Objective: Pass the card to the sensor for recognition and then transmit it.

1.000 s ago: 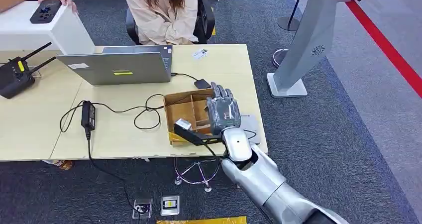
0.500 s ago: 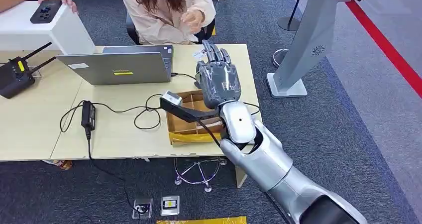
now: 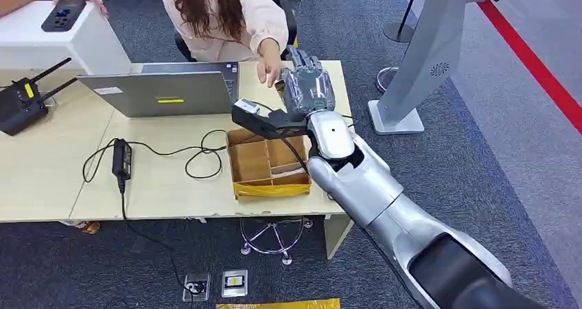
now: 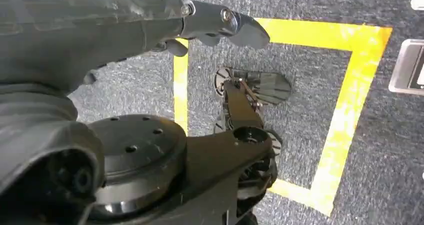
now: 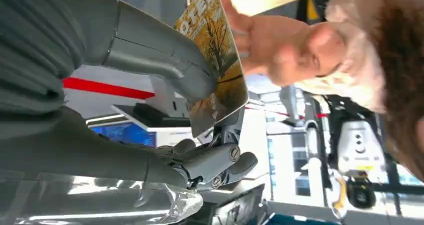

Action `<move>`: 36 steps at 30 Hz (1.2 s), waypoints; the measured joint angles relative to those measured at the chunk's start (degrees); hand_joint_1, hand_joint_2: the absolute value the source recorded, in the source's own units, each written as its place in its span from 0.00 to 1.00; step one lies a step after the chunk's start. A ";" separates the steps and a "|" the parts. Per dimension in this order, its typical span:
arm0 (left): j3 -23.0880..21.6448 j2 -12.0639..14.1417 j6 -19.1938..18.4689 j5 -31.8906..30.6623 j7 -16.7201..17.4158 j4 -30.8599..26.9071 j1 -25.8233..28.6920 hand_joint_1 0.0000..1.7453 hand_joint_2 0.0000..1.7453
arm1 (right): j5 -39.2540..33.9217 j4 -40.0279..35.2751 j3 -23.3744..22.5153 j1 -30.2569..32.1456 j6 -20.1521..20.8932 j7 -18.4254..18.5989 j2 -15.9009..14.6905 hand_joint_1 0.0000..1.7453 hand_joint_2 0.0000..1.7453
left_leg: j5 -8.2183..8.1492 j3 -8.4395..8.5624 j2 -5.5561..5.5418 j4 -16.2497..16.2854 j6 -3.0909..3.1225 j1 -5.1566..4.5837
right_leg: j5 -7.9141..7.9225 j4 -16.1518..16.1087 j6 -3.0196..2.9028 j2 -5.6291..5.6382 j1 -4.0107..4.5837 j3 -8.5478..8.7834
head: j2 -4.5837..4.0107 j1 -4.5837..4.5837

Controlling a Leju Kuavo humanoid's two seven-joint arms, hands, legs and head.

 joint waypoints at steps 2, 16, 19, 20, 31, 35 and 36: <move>-0.28 -0.11 -0.07 -0.17 0.22 0.00 -0.16 0.00 0.00 | 0.02 1.29 -0.02 -0.90 1.44 1.29 -0.39 1.00 1.00 | 0.00 0.00 0.01 0.00 0.00 0.00 | 0.00 -0.01 0.00 0.01 0.00 0.00 | 0.00 0.00; -1.46 -0.22 -0.42 -0.48 1.66 0.00 0.26 0.00 0.00 | 1.00 2.66 -0.20 -1.24 5.81 3.03 -3.34 1.00 1.00 | 0.00 0.00 0.02 0.00 0.00 0.00 | 0.01 0.00 0.02 0.01 0.00 -0.01 | 0.00 0.00; -1.64 -0.22 -0.42 -0.50 1.73 0.00 0.28 0.00 0.00 | 1.07 2.64 -0.22 -1.24 6.10 3.19 -3.74 1.00 1.00 | 0.00 -0.01 0.02 0.00 0.00 0.00 | 0.01 0.00 0.02 0.00 0.00 -0.01 | 0.00 0.00; -1.75 -0.22 -0.42 -0.55 1.79 0.00 0.27 0.00 0.00 | 1.14 2.62 -0.22 -1.23 6.36 3.25 -3.87 1.00 1.00 | 0.00 -0.01 0.02 0.01 0.00 0.00 | 0.01 0.00 0.02 0.01 0.00 -0.01 | 0.00 0.00; -2.34 -0.28 -0.44 -1.07 1.84 0.00 0.12 0.00 0.00 | 1.31 2.58 -0.22 -1.23 7.41 3.47 -4.55 0.21 1.00 | -0.01 -0.06 0.02 0.01 0.01 0.00 | 0.01 -0.01 0.01 0.00 0.00 -0.06 | 0.00 -0.02; -2.84 -0.28 -0.46 -1.11 1.84 0.00 0.04 0.00 0.00 | 1.66 2.29 -0.22 -1.17 7.54 3.65 -4.79 0.00 0.00 | -0.01 -0.06 0.03 0.01 0.01 0.00 | 0.01 -0.01 0.01 0.03 0.00 -0.08 | 0.00 -0.02; -2.84 -0.33 -0.48 -1.11 1.81 0.00 0.02 0.00 0.00 | 1.92 2.07 -0.22 -1.12 7.56 3.82 -4.87 0.00 0.00 | -0.01 -0.05 0.05 0.01 0.01 0.00 | 0.01 -0.01 0.02 0.03 0.00 -0.08 | 0.00 0.00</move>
